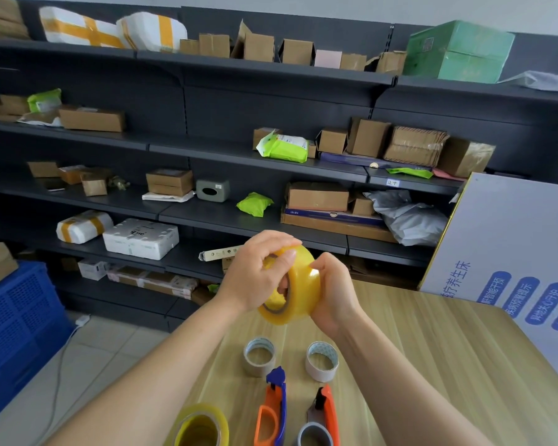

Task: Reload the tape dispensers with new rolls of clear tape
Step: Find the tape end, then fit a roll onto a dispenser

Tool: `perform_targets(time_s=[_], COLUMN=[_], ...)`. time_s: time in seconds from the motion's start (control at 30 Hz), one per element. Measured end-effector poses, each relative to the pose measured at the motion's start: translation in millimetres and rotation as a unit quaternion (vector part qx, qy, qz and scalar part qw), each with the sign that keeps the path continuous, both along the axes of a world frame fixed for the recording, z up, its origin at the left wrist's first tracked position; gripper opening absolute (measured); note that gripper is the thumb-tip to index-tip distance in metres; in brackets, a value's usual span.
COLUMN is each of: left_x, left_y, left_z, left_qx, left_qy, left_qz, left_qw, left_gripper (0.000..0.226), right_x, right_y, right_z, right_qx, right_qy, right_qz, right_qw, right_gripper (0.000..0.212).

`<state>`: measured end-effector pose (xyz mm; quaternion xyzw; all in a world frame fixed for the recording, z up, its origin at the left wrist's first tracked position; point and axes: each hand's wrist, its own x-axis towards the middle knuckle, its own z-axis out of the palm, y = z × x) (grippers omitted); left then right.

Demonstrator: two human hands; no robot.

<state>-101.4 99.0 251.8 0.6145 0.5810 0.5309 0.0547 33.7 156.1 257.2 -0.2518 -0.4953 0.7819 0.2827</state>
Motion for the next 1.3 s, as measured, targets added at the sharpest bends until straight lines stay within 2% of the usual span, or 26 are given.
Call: perform_targets(time_s=[0.07,0.17,0.3,0.43,0.57,0.73,0.83,0.9,0.93,1.0,1.1,1.2,1.3], left_x=[-3,-10,-15,-18,-17,-15,-13,-12,-12,-13,-12,-17,-20], left_y=[1,-2,-7,-7,-6,-2,0,0,0,1,-1,-4,-6], left_z=[-1,-3,-6,-3,-4,1,5,7,7,8,11,10,10], left_qx=[0.006,0.002,-0.091,-0.116,-0.134,-0.17,-0.194,-0.208,-0.213,-0.238,-0.303,-0.351,-0.374], left_qy=[-0.026,-0.013,0.065,0.064,-0.001,-0.133,-0.183,-0.216,-0.238,-0.284,-0.359,-0.413,-0.414], left_qz=[0.017,0.004,-0.066,-0.053,-0.024,-0.003,0.014,0.022,0.021,0.019,0.023,0.026,0.013], left_qw=[0.999,1.0,0.992,0.99,0.991,0.976,0.964,0.954,0.947,0.929,0.883,0.84,0.83], left_gripper=[0.031,0.036,0.075,0.072,0.062,0.049,0.047,0.048,0.047,0.038,0.035,0.041,0.051], right_x=[-1,-2,-2,-3,-7,-7,-6,-6,-5,-5,-3,-4,-6], right_y=[-4,-4,0,1,0,3,2,1,1,1,-1,-3,-4], right_z=[2,3,8,7,5,-4,-5,-6,-6,-8,-8,-8,-8], right_qx=[-0.006,-0.018,-0.037,-0.045,-0.03,0.019,0.056,0.073,0.084,0.113,0.133,0.148,0.149], right_qy=[0.002,-0.006,-0.009,-0.019,-0.015,-0.024,-0.026,-0.026,-0.026,-0.027,-0.024,-0.028,-0.02], right_qz=[0.021,0.016,0.013,0.016,0.022,0.046,0.051,0.059,0.066,0.075,0.084,0.09,0.1], right_qw=[1.0,1.0,0.999,0.999,0.999,0.998,0.997,0.995,0.994,0.99,0.987,0.984,0.984], right_gripper=[0.037,0.043,0.043,0.052,0.076,0.043,0.041,0.051,0.054,0.042,0.032,0.035,0.048])
